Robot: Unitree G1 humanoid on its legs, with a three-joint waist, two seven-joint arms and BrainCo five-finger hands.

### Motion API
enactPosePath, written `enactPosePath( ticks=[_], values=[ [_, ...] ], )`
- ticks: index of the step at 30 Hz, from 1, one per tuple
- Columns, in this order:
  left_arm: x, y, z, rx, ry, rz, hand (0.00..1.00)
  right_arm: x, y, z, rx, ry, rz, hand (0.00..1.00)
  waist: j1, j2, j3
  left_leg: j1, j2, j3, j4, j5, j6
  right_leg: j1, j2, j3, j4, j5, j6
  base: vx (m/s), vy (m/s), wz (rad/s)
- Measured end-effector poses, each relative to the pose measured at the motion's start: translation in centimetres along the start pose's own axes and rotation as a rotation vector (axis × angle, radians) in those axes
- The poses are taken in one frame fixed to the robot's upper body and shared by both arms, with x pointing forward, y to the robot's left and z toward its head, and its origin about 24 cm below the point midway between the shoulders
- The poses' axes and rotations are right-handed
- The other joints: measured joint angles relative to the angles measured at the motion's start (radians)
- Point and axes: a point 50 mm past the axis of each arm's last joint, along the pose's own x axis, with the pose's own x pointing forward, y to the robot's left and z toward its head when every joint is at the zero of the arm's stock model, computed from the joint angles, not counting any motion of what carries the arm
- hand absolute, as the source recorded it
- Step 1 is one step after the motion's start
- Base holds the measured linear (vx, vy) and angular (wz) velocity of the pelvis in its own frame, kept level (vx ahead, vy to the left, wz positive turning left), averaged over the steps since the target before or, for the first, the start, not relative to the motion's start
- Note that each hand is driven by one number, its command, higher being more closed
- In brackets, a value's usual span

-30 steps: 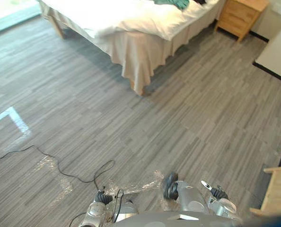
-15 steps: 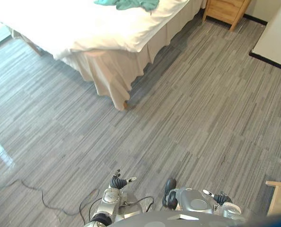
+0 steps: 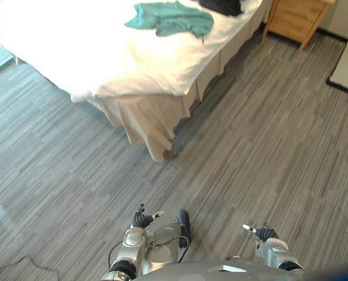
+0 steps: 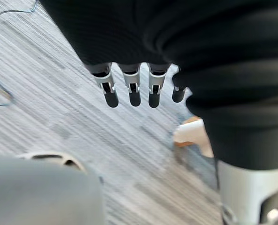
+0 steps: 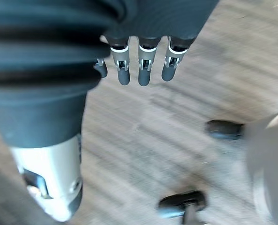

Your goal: Tidy the bed and pick cloth on bed and put in laundry

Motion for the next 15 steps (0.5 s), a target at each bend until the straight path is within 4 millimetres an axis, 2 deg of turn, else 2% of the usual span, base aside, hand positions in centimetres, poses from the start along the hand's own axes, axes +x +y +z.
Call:
enactPosePath(
  ticks=[1,2,3,4,5,6,7,8,10,11,12,13,14,15],
  values=[
    [-0.2,0.0,-0.5,-0.002,0.015,-0.001,0.00,0.0,0.2,-0.2,0.001,0.004,0.004,0.00,0.002,0.002,-0.015,0.033,-0.002,0.006,-0.048,-0.027,-0.008,-0.021,0.004,0.013,0.050,0.001,0.014,0.22,0.057,-0.31],
    [-0.4,-0.3,-1.2,-0.006,0.040,-0.009,0.00,-0.2,-0.1,-0.8,0.002,0.016,-0.002,0.00,-0.003,0.025,-0.033,0.084,0.001,0.003,-0.120,-0.060,-0.010,-0.077,0.004,0.013,0.185,-0.032,0.055,0.23,0.083,-0.21],
    [-0.4,-0.3,-1.2,-0.008,0.044,-0.008,0.00,-0.2,-0.2,-1.1,0.002,0.022,-0.006,0.00,-0.004,0.024,-0.034,0.109,-0.010,0.003,-0.142,-0.060,-0.013,-0.110,-0.015,0.015,0.281,-0.048,0.072,0.21,0.081,0.01],
    [-0.4,-0.4,-1.2,-0.003,0.045,-0.012,0.00,-0.5,-0.4,-2.3,0.002,0.053,-0.011,0.00,-0.008,0.009,-0.030,0.153,-0.021,-0.009,-0.176,-0.074,-0.020,-0.204,-0.052,0.020,0.516,-0.038,0.111,0.16,0.048,0.12],
    [-0.5,-0.3,-1.3,-0.002,0.048,-0.010,0.00,-0.5,-0.3,-2.2,0.046,0.048,-0.010,0.00,-0.008,0.004,-0.029,0.172,-0.028,-0.017,-0.189,-0.086,-0.020,-0.249,-0.077,0.021,0.628,-0.016,0.137,0.21,0.037,0.29],
    [-0.4,0.1,-1.6,0.009,0.062,-0.003,0.00,-0.6,-0.3,-2.2,0.035,0.037,-0.006,0.00,-0.023,-0.013,-0.022,0.208,-0.044,-0.040,-0.189,-0.103,-0.017,-0.319,-0.131,-0.001,0.813,-0.030,0.114,0.27,0.022,0.56],
    [-0.4,0.3,-1.8,0.022,0.077,-0.002,0.00,-0.6,-0.4,-2.2,0.029,0.034,-0.008,0.00,-0.031,-0.029,-0.022,0.249,-0.050,-0.069,-0.183,-0.107,-0.006,-0.348,-0.171,-0.057,0.912,-0.088,0.073,0.38,0.006,0.68],
    [-0.3,0.5,-1.9,0.028,0.081,0.003,0.00,-0.6,-0.5,-2.3,0.029,0.037,-0.012,0.00,-0.032,-0.030,-0.021,0.271,-0.046,-0.081,-0.183,-0.110,-0.005,-0.356,-0.181,-0.093,0.932,-0.121,0.055,0.42,-0.033,0.88],
    [-0.3,0.3,-1.8,0.025,0.079,0.001,0.00,-0.5,-1.1,-2.0,0.019,0.025,-0.029,0.00,-0.043,-0.007,-0.012,0.324,0.002,-0.139,-0.192,-0.119,-0.013,-0.397,-0.150,-0.177,0.863,-0.196,-0.002,0.40,-0.119,0.96],
    [-0.3,0.3,-1.6,0.025,0.075,0.001,0.00,-0.4,-1.4,-1.2,0.016,-0.006,-0.040,0.00,-0.044,0.017,0.001,0.343,0.045,-0.168,-0.190,-0.122,-0.020,-0.442,-0.101,-0.185,0.715,-0.212,-0.016,0.23,-0.121,0.75],
    [-0.3,0.3,-1.7,0.025,0.076,0.002,0.00,-0.4,-1.5,-1.1,0.015,-0.011,-0.041,0.00,-0.045,0.020,0.003,0.344,0.052,-0.175,-0.189,-0.122,-0.020,-0.450,-0.094,-0.184,0.680,-0.212,-0.016,0.22,-0.161,0.86],
    [-0.3,0.3,-1.7,0.025,0.076,0.003,0.00,-0.3,-1.7,-1.0,0.009,-0.016,-0.045,0.00,-0.050,0.025,0.005,0.346,0.073,-0.204,-0.189,-0.124,-0.037,-0.475,-0.069,-0.165,0.504,-0.183,-0.011,0.30,-0.280,0.90],
    [-0.3,0.3,-1.7,0.026,0.074,0.003,0.00,-0.3,-1.6,-1.1,0.004,-0.011,-0.044,0.00,-0.058,0.017,0.006,0.353,0.082,-0.222,-0.192,-0.135,-0.065,-0.488,-0.054,-0.117,0.314,-0.096,-0.015,0.37,-0.355,0.98],
    [-0.3,0.4,-1.7,0.020,0.074,0.005,0.00,-0.4,-1.6,-1.3,-0.001,-0.004,-0.041,0.00,-0.059,0.008,0.004,0.355,0.081,-0.232,-0.192,-0.145,-0.080,-0.488,-0.050,-0.088,0.226,-0.042,-0.012,0.42,-0.427,0.96]
  ],
)
